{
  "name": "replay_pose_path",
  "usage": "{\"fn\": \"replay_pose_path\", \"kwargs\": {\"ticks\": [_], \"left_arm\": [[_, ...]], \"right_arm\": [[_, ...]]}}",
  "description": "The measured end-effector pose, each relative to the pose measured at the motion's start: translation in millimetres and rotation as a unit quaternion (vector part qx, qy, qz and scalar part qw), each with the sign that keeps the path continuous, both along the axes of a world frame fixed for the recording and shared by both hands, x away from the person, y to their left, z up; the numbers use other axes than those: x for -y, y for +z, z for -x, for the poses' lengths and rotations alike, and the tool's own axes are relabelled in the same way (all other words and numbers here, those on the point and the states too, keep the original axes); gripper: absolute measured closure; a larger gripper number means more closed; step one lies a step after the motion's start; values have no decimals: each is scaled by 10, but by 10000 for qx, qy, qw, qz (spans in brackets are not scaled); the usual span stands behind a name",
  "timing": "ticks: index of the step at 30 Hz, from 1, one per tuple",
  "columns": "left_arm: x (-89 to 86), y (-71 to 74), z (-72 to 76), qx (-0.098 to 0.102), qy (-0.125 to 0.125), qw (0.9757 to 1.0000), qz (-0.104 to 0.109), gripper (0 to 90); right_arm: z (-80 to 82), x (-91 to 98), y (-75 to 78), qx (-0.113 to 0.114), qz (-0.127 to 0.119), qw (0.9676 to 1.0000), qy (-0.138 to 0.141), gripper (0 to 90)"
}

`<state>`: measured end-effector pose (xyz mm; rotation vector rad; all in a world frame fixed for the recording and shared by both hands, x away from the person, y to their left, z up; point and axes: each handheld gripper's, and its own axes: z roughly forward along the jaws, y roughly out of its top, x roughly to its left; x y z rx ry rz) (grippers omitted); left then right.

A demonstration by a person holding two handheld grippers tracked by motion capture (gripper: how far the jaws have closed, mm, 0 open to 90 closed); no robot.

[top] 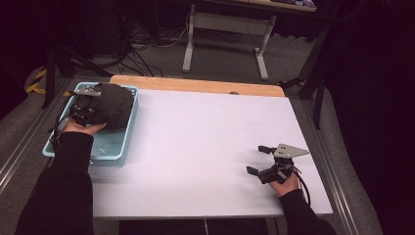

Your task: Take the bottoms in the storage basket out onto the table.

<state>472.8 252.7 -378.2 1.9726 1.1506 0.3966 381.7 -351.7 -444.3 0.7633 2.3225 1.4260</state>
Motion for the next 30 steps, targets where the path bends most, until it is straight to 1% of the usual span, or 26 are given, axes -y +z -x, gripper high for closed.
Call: {"fn": "replay_pose_path", "kwargs": {"ticks": [1,4,5,7,13,15,16,19,20,21,24,25,26,27,30], "left_arm": [[0,0,0,0,0,10000,0,526],[-11,19,35,117,-3,9999,34,531],[-17,31,59,201,6,9998,73,535],[-20,37,69,232,0,9997,100,537],[-49,85,144,453,12,9988,174,540],[-64,98,167,489,14,9986,178,541],[-67,102,181,503,34,9985,223,542],[-92,119,219,598,31,9979,250,543],[-94,124,248,639,59,9974,332,543],[-94,124,248,639,59,9974,332,542],[-111,131,292,761,62,9965,345,543],[-118,130,304,787,60,9962,372,543],[-131,129,330,850,78,9953,454,543],[-131,129,330,850,78,9953,454,543],[-151,135,365,897,74,9944,557,544]], "right_arm": [[0,0,0,0,0,10000,0,3],[0,-1,0,0,2,10000,0,3],[0,-1,0,-2,3,10000,-1,3],[0,-1,0,-1,3,10000,0,3],[0,-2,0,1,4,10000,1,3],[1,-2,0,4,6,10000,3,3],[1,-1,0,3,6,10000,1,3],[2,-2,0,6,0,10000,2,3],[1,-3,0,2,9,10000,3,3],[1,-3,0,2,9,10000,3,3],[2,-3,0,-1,4,10000,-1,3],[2,-3,0,-1,4,10000,-1,3],[2,-5,-1,-2,2,10000,-2,3],[2,-5,-1,-2,2,10000,-2,3],[2,-5,-1,-3,3,10000,-1,3]]}}
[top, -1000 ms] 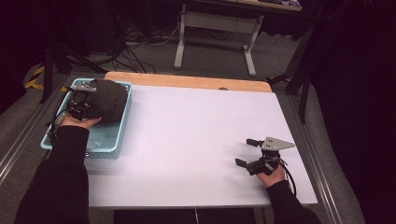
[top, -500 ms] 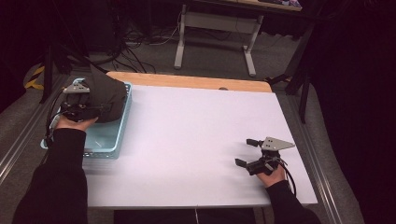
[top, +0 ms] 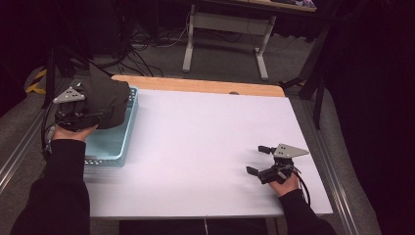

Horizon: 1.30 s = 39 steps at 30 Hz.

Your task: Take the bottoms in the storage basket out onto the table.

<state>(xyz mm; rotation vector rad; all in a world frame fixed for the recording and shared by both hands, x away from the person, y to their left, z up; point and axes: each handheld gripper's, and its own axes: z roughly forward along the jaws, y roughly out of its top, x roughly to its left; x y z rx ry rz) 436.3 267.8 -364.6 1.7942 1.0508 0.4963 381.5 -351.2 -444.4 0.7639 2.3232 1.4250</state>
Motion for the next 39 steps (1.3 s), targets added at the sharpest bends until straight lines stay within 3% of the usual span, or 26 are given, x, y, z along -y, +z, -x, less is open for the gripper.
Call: {"fn": "replay_pose_path", "kwargs": {"ticks": [8,22,34,39], "left_arm": [[-6,44,96,93,-54,9999,107,544],[41,243,319,463,-184,9982,335,543],[200,435,492,766,-494,9943,544,542],[299,519,560,934,-635,9922,530,542]], "right_arm": [[1,1,1,-2,-5,10000,9,3],[1,0,1,-3,-5,10000,10,3],[3,-1,2,3,-3,10000,19,3],[4,0,3,4,-2,10000,21,3]]}}
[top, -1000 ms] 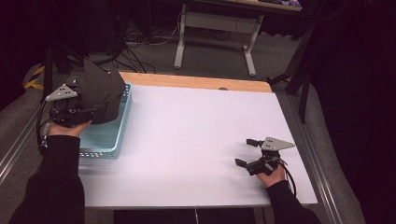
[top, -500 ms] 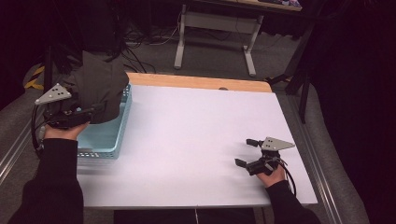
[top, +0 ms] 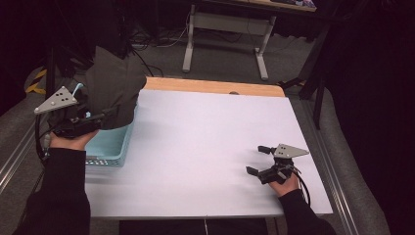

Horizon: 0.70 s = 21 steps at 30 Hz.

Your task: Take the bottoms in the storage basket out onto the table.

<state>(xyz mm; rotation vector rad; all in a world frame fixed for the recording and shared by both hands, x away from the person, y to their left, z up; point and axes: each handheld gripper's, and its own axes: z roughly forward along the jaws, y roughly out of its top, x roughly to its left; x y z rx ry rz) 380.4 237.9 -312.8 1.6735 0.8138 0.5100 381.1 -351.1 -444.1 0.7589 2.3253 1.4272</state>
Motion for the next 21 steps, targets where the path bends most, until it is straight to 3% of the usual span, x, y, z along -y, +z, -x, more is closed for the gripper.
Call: {"fn": "replay_pose_path", "kwargs": {"ticks": [11,21], "left_arm": [[211,138,97,205,-351,9991,94,542],[452,227,142,411,-759,9960,230,557]], "right_arm": [[0,0,0,-1,0,10000,3,3],[0,1,0,-4,-2,10000,5,3]]}}
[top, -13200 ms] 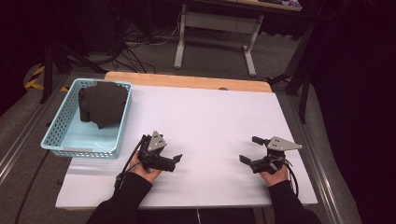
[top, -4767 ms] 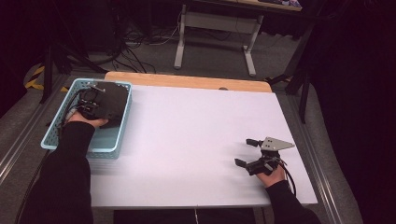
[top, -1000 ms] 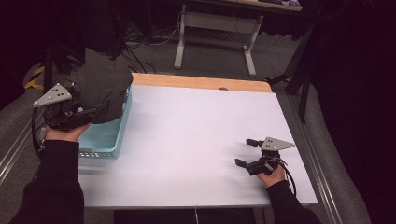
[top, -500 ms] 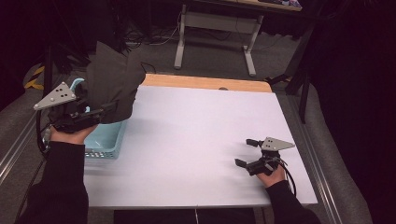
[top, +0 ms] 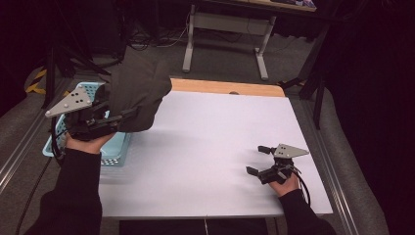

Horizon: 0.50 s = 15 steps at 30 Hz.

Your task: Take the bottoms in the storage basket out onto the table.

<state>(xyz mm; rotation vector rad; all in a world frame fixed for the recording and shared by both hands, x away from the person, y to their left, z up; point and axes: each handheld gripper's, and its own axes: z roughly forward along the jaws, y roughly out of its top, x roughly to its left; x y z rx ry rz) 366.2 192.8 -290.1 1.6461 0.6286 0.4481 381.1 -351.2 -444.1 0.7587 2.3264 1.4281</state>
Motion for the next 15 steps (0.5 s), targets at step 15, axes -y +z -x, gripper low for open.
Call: {"fn": "replay_pose_path", "kwargs": {"ticks": [15], "left_arm": [[497,102,-7,364,-575,9977,-31,596]], "right_arm": [[1,3,2,-8,-24,10000,23,3]]}}
